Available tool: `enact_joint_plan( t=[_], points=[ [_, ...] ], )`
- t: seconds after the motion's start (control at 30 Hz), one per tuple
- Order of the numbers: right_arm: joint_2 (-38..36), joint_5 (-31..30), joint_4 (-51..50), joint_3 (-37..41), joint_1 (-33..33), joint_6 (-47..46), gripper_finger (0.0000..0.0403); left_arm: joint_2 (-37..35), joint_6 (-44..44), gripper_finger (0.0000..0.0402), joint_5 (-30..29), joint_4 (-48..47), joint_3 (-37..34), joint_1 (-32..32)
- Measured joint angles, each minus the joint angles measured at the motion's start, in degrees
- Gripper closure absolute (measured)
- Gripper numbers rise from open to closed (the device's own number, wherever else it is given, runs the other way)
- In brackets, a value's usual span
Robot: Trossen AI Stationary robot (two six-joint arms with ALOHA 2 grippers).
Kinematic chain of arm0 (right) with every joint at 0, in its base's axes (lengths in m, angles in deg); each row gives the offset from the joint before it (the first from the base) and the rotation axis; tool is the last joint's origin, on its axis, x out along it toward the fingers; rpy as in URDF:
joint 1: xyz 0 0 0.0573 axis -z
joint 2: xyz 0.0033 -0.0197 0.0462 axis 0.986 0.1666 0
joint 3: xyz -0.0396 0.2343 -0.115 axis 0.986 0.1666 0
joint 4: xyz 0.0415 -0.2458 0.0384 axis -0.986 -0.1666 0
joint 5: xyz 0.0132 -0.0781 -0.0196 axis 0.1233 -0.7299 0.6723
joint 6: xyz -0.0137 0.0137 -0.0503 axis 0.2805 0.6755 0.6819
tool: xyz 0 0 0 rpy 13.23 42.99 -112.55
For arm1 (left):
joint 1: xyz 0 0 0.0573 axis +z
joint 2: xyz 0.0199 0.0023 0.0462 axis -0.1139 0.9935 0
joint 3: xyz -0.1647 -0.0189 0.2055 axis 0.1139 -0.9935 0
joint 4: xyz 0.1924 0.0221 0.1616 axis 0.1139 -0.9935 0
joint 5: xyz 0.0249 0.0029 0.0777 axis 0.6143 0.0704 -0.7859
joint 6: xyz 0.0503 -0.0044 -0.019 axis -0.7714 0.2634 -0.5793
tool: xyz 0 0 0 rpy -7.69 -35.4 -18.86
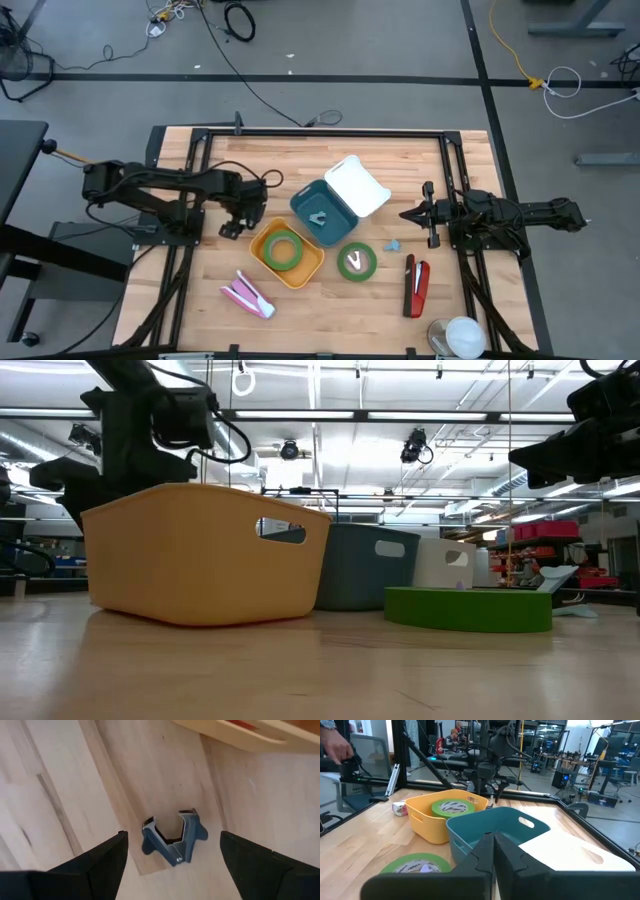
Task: Pick and place Stapler, Stapler remover, tape
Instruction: Put the dark blue staple remover into the blue bin
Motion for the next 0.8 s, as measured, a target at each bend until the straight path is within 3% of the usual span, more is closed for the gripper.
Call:
enact_joint_plan(
  t=[0.4,0.8],
  points=[
    [0.00,0.00,0.00,0.00,-0.01,0.00,0.0390,3.21,9.97,0.0061,-0.41,1.08,0.00,0.00],
    [-0.02,0.00,0.02,0.02,-0.01,0.00,0.0390,6.84,11.89,0.0026,-1.03,2.25,0.04,0.01]
  ],
)
